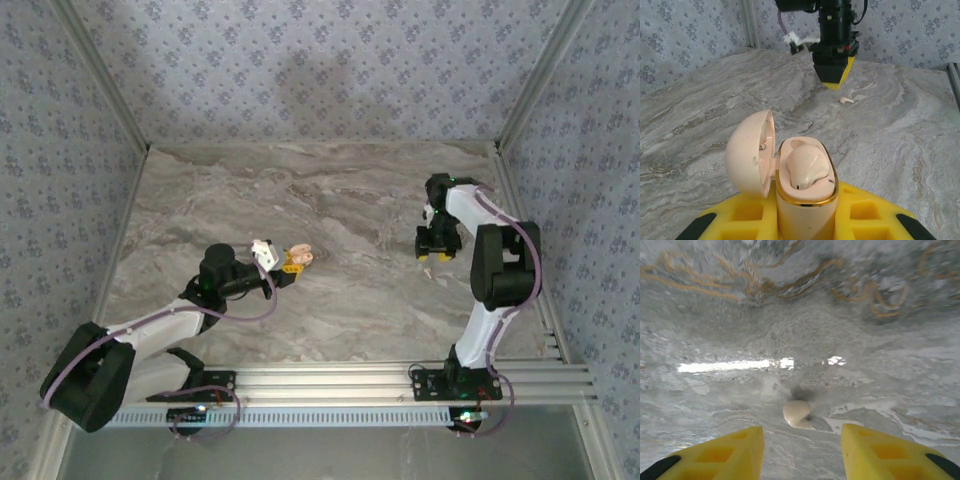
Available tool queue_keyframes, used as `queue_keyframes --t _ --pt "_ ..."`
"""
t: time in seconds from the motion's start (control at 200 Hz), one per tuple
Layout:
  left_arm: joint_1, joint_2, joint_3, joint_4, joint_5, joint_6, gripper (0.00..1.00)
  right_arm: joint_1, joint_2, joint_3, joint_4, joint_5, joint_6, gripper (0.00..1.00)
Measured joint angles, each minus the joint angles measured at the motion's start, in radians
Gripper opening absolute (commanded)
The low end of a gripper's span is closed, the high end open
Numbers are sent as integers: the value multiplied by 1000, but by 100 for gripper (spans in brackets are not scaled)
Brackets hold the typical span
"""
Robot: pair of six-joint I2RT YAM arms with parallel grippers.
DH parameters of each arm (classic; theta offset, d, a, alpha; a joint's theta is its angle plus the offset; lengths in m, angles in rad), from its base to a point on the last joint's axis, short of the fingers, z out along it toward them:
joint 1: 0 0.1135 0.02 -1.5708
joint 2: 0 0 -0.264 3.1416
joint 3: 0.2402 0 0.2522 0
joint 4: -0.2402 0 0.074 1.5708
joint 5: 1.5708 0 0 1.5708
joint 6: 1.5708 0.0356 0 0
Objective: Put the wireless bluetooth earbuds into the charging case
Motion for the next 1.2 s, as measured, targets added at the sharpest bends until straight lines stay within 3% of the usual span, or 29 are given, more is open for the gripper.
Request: queue_keyframes --t 0.3,0.695,0.954,1.199 --pt "0 0 3 -13 0 0 4 13 87 12 -29 16 -39 43" --pt "0 0 18 -16 0 0 4 17 111 13 -36 16 -47 36" --pt "0 0 18 -16 0 0 4 17 124 13 -35 6 -52 25" --pt "0 0 19 -20 0 4 4 17 105 4 -11 -2 -53 24"
